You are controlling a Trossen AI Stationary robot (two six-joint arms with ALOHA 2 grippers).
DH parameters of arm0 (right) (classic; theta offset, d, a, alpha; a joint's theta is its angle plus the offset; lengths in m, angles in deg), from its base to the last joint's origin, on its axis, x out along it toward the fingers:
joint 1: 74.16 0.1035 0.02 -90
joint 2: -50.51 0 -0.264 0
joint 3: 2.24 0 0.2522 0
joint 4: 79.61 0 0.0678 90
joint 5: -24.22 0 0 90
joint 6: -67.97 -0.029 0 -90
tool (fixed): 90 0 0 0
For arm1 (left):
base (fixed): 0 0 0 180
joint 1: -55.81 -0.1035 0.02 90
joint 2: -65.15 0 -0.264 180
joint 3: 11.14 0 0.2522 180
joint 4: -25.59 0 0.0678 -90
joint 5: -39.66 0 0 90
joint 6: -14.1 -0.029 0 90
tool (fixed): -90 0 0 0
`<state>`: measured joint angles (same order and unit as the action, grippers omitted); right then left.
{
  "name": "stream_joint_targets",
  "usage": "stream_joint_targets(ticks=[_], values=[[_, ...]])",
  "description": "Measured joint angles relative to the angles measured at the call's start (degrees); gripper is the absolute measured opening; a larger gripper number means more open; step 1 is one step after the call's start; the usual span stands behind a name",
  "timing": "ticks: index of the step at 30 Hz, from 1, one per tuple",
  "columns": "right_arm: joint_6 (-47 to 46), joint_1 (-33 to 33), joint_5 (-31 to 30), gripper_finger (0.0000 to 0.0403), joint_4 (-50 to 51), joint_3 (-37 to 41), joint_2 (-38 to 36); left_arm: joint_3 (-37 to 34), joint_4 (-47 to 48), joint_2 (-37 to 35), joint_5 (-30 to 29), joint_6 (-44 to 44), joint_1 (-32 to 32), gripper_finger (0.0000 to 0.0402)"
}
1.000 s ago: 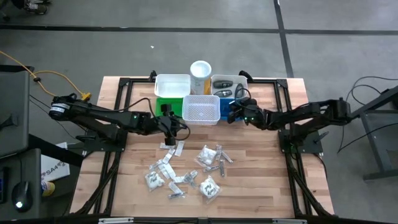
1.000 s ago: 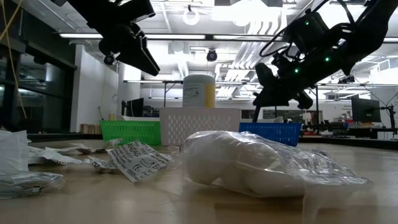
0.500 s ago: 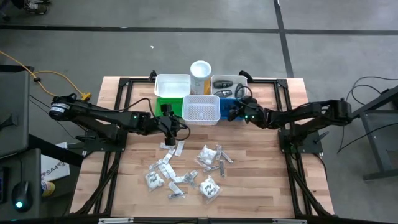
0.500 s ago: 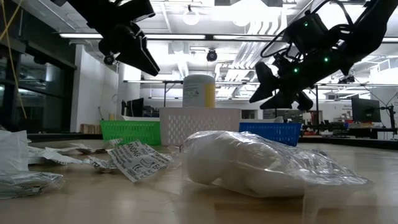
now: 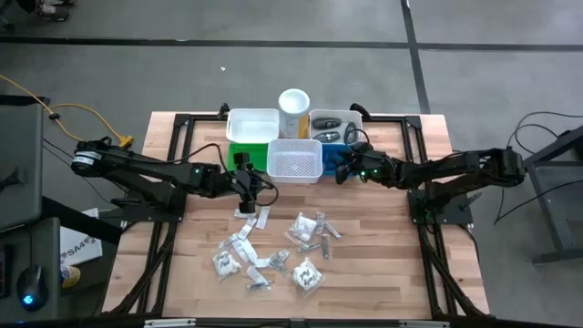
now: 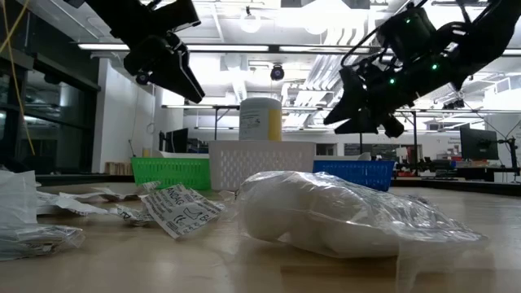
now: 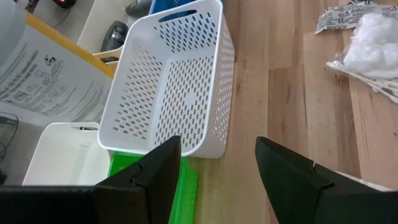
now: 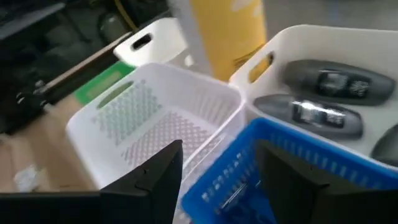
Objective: Pick & Place Travel size toiletries
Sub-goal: Put the silver nail cutter into the top left white bin
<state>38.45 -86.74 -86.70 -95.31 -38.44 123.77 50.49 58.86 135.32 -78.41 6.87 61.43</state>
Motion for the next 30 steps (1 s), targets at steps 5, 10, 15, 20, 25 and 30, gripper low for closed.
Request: stream_joint_targets(ticks=[5, 10, 15, 20, 25, 30], values=[[3.85, 3.73, 0.09, 0.0181, 0.54, 0.00, -4.08, 0.02, 0.72, -1.07, -0.11, 1.01, 0.00, 0.0205], [8.58, 9.87, -0.10, 0.0173, 0.63, -0.06, -6.78, 0.05, 1.27, -2.33, -0.16, 1.41, 0.00, 0.0205], [14.93, 17.99, -4.73, 0.0171, 1.14, -2.32, -6.85, -3.53, -4.11, -5.30, -0.13, 1.47, 0.00, 0.0205], [16.79, 26.22, -10.87, 0.0171, 4.72, -4.42, -6.30, -9.25, -7.11, -10.39, 0.09, 2.91, 0.00, 0.0205], [13.11, 32.85, -12.77, 0.0171, 7.33, -5.43, -4.99, -14.19, -10.65, -16.35, 0.22, 4.10, 0.00, 0.0205], [11.85, 38.42, -14.15, 0.0171, 6.52, -5.53, -1.29, -17.51, -14.20, -21.19, 1.20, 4.15, 0.02, 0.0205]])
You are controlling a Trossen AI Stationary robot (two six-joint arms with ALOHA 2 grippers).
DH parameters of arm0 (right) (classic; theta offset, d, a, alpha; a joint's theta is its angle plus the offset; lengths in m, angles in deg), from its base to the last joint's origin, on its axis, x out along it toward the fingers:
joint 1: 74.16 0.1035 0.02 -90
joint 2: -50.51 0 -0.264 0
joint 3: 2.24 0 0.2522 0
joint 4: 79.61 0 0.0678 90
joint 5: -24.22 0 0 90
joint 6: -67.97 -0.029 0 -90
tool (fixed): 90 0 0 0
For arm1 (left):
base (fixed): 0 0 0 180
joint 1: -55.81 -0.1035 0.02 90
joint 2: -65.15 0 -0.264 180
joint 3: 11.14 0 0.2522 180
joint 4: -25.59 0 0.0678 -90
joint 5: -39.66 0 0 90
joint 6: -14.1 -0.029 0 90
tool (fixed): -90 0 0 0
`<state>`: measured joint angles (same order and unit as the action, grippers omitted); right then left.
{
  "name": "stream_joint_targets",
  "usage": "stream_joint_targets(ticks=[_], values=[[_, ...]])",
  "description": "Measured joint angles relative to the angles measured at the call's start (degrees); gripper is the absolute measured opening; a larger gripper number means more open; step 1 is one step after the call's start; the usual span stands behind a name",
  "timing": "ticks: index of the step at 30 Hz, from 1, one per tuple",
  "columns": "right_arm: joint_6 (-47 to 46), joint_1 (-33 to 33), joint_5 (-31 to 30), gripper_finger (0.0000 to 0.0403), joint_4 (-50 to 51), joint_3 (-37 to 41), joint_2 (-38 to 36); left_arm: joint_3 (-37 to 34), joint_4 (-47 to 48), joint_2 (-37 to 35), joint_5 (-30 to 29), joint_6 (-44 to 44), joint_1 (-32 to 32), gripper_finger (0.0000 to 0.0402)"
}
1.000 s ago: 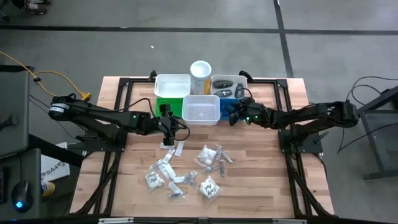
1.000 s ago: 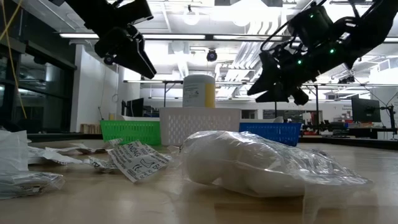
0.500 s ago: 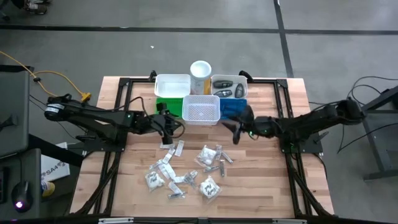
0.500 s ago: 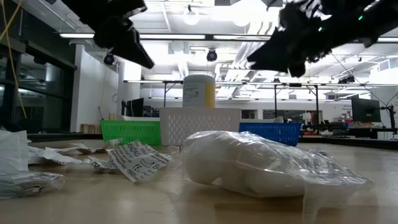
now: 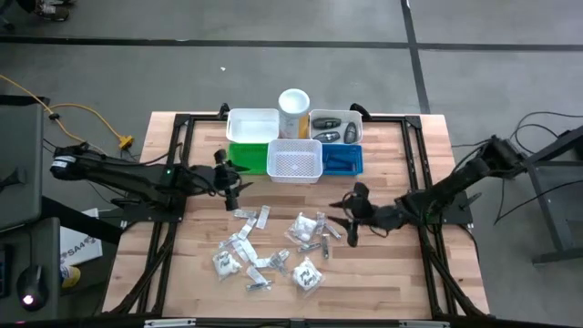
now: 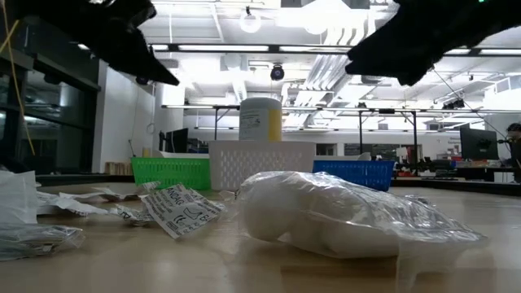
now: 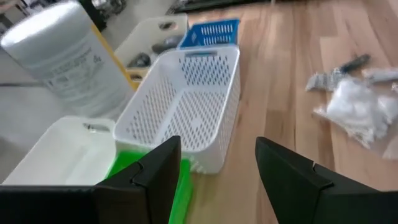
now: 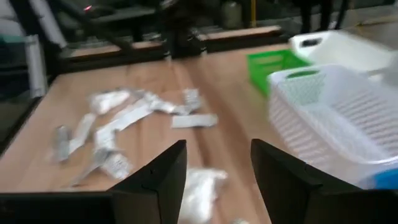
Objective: Pick & Place Travel size toiletries
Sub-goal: Put the silver nail cutter into the top left white bin
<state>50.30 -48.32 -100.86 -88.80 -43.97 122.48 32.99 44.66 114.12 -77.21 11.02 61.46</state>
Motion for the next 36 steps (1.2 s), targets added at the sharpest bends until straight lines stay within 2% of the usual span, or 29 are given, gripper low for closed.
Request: stream_joint_targets(ticks=[4, 8, 12, 16, 21, 26, 31, 36], values=[[-3.10, 2.08, -0.38, 0.0171, -0.23, -0.80, 3.57, -1.32, 0.10, -1.76, 0.61, 0.29, 0.01, 0.0205], [-3.15, 3.06, 0.47, 0.0171, 2.76, -5.38, 7.55, -2.34, 0.19, -2.14, 0.76, 0.30, 0.00, 0.0205], [-4.82, 3.04, 1.02, 0.0171, 14.06, -13.26, 11.80, -3.06, 0.35, -2.12, 0.83, 0.27, 0.00, 0.0205], [-11.09, 2.93, 3.35, 0.0171, 26.33, -20.84, 16.31, -3.72, 0.34, -2.14, 1.03, 0.28, 0.02, 0.0205], [-17.00, 2.93, 7.86, 0.0171, 33.50, -26.11, 22.66, -4.44, 0.36, -2.13, 2.05, 0.07, 0.00, 0.0205], [-22.46, 2.82, 9.60, 0.0171, 36.75, -27.18, 26.98, -4.52, 0.14, -2.14, 2.05, -0.07, 0.00, 0.0205], [-32.09, 1.54, 7.36, 0.0171, 42.03, -27.21, 27.60, -4.52, -0.13, -1.88, 2.39, -0.07, 0.00, 0.0205], [-33.75, 0.75, 6.90, 0.0171, 47.46, -27.19, 27.60, -4.52, -0.09, -1.84, 2.47, -0.07, 0.00, 0.0205]])
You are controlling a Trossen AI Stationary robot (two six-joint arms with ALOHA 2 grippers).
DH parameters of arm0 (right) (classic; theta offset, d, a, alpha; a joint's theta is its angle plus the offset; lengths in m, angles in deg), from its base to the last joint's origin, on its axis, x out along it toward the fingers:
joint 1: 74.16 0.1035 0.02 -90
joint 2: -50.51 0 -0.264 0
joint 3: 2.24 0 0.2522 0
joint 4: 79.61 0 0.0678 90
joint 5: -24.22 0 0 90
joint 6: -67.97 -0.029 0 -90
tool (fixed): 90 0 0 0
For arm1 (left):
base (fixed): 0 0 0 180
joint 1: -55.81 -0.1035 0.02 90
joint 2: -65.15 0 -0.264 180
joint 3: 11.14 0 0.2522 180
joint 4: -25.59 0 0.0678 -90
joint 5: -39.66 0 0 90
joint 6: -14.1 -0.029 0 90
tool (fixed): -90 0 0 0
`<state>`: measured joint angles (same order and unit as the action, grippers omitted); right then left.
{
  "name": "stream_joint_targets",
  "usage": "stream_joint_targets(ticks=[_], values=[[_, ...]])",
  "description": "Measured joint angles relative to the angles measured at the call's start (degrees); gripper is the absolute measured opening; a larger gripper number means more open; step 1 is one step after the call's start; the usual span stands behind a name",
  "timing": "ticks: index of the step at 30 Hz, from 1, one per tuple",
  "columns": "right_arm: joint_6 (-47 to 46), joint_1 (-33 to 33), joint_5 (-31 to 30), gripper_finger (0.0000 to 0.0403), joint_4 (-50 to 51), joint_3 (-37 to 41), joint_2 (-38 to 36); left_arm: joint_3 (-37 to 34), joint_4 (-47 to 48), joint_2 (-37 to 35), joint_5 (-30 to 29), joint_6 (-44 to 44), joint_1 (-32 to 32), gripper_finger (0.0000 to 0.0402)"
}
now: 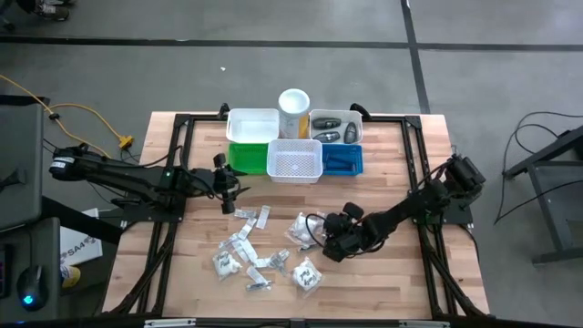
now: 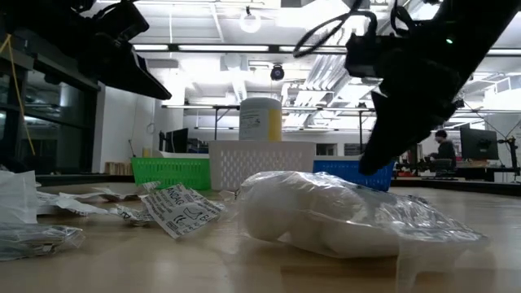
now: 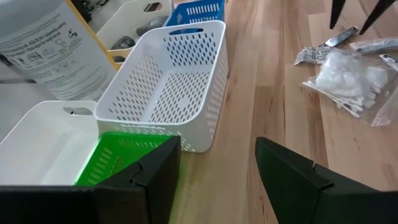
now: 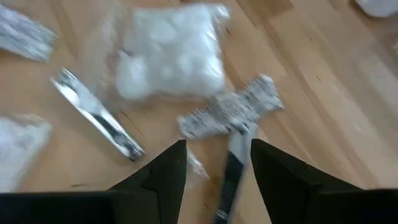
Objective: Pick & Place Travel size toiletries
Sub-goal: Put the silver nail cutter into the top left white bin
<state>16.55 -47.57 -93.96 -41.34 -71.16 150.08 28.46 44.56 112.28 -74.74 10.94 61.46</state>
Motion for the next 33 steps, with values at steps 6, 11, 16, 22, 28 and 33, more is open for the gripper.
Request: stream_joint_targets(ticks=[6, 11, 16, 22, 28, 33], values=[[0.07, -0.11, -0.27, 0.0171, 0.51, 0.00, 1.07, 0.00, 0.04, 0.00, 0.00, 0.00, 0.00, 0.0205], [0.16, -0.11, -0.84, 0.0171, 0.62, 0.01, 4.21, 0.00, 0.04, 0.00, 0.00, -0.01, 0.00, 0.0205], [-1.32, -0.02, -4.51, 0.0171, 0.49, -0.11, 6.67, 0.00, 0.07, 0.00, 0.00, -0.11, 0.00, 0.0205], [-3.21, -0.05, -5.07, 0.0156, 1.23, -0.11, 7.06, 0.00, 0.20, 0.00, 0.00, -0.17, 0.00, 0.0205], [-5.11, -0.76, -2.72, 0.0093, 2.03, -0.17, 7.08, 0.00, 0.28, 0.00, 0.00, -0.17, 0.00, 0.0205], [-5.84, -1.70, 0.42, 0.0046, 2.07, -0.17, 6.99, 0.00, 0.48, 0.00, 1.07, -0.17, -0.02, 0.0205]])
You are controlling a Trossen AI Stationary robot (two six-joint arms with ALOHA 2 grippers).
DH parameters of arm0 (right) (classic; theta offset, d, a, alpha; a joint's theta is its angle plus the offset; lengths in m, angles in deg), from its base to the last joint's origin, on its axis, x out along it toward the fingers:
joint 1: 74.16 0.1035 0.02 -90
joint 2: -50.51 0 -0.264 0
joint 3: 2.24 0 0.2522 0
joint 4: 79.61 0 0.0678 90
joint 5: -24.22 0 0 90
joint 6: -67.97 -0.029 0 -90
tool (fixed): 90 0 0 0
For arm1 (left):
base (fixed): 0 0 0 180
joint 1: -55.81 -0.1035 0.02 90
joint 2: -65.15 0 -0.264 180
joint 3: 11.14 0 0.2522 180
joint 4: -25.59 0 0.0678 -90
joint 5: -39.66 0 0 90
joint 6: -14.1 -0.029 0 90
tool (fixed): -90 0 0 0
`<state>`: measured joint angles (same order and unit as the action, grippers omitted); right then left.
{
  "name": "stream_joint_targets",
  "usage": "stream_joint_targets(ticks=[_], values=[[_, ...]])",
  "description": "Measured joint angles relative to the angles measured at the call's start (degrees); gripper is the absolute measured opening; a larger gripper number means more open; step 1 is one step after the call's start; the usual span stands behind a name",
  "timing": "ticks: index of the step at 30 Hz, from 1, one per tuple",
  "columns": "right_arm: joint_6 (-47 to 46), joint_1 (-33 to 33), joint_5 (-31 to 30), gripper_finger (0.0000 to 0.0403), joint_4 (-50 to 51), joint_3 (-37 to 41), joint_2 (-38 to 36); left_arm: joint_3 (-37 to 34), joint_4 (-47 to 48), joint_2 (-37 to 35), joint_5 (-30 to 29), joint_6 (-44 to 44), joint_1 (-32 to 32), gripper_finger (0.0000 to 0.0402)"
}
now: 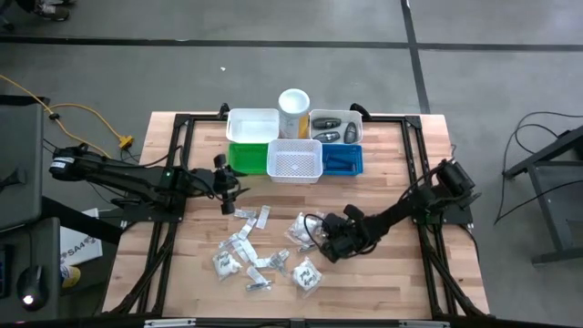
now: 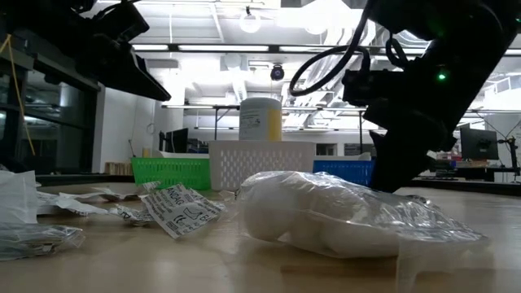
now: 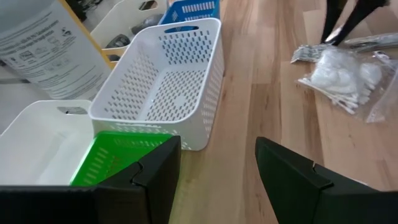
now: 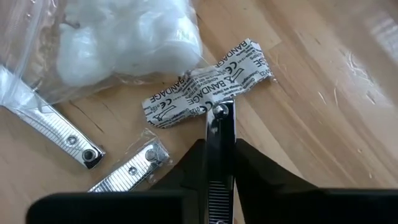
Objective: Pick & Place Travel size toiletries
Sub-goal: Put the silver nail cutter into the top left white bin
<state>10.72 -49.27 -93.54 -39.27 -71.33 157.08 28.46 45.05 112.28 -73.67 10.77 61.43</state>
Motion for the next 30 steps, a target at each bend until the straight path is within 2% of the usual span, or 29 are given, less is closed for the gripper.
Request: stream_joint_targets(ticks=[9, 18, 30], values=[[0.04, -0.64, 3.58, 0.0046, 1.23, 0.49, -3.65, 0.00, 0.50, 0.00, 0.04, 0.15, 0.00, 0.0205], [-0.03, -0.53, 3.19, 0.0046, 4.12, 0.42, -9.10, 0.00, 0.46, 0.00, 2.19, 0.61, 0.02, 0.0205], [-0.11, -0.55, 4.23, 0.0046, 6.56, 0.33, -9.62, 0.00, 0.46, 0.00, 2.27, 0.63, 0.00, 0.0205]])
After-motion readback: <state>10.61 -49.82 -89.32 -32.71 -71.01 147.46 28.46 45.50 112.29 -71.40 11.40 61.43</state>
